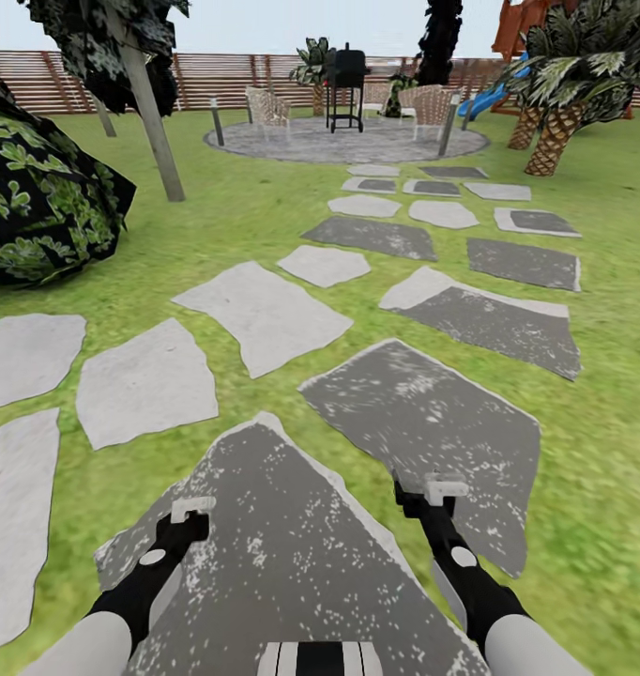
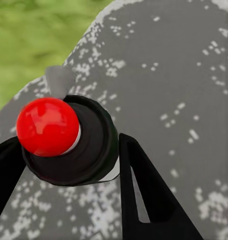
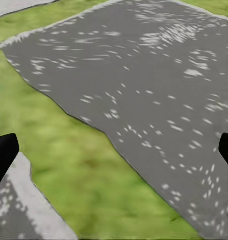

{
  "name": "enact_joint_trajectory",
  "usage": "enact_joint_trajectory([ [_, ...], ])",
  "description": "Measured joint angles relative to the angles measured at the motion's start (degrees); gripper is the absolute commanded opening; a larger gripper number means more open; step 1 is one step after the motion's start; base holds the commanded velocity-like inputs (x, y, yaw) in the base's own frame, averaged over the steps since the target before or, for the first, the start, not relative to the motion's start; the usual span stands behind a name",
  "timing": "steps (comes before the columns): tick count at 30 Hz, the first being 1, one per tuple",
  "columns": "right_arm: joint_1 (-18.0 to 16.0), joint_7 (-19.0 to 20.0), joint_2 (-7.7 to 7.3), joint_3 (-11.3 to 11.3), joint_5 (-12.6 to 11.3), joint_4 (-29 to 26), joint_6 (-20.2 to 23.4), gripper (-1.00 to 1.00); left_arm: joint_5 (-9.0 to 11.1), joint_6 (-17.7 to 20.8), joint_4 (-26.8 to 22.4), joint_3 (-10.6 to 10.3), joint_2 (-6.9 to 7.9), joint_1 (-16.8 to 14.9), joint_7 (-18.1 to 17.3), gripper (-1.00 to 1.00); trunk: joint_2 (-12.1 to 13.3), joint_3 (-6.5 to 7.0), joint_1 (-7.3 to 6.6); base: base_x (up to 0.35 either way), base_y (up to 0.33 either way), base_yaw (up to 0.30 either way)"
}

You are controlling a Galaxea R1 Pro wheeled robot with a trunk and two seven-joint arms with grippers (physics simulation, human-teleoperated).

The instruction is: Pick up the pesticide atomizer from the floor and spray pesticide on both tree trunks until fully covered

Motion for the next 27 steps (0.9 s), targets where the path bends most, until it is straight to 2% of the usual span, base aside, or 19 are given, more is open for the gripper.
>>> enact_joint_trajectory([
  [2,-0.01,0.06,-0.25,-0.2,-0.05,2.59,0.0,1.0,0.21,0.28,0.51,0.12,-0.02,-0.04,0.14,-1.0,0.03,0.45,-0.05,0.0,0.0,-0.184],
  [7,-0.02,0.07,-0.66,-0.29,-0.09,2.86,0.01,1.0,0.16,0.71,0.72,0.08,-0.31,-0.03,0.17,-1.0,0.09,1.56,-0.18,0.0,0.0,-0.271],
  [14,-0.02,0.07,-1.04,-0.29,-0.13,3.08,0.01,1.0,0.04,4.88,0.29,0.09,0.08,0.02,0.22,-1.0,0.18,3.31,-0.37,0.0,0.0,-0.287],
  [23,-0.02,0.15,-2.25,-0.27,-0.04,2.56,0.01,1.0,0.11,5.51,0.8,0.2,0.42,0.25,0.28,-1.0,0.3,5.77,-0.6,0.0,0.0,-0.271],
  [24,-0.02,0.13,-2.62,-0.26,-0.02,2.67,0.01,1.0,0.15,5.49,0.83,0.21,0.43,0.29,0.31,-1.0,0.32,6.04,-0.62,0.0,0.0,-0.25],
  [25,-0.02,0.1,-4.33,-0.31,-0.23,3.88,0.04,1.0,0.23,5.47,0.88,0.27,0.3,0.34,0.33,-1.0,0.33,6.33,-0.65,0.0,0.0,-0.247],
  [27,-0.02,0.13,-5.18,-0.3,-0.28,5.42,0.08,1.0,0.24,5.46,0.93,0.28,0.11,0.35,0.34,-1.0,0.36,6.9,-0.7,0.0,0.0,-0.249],
])
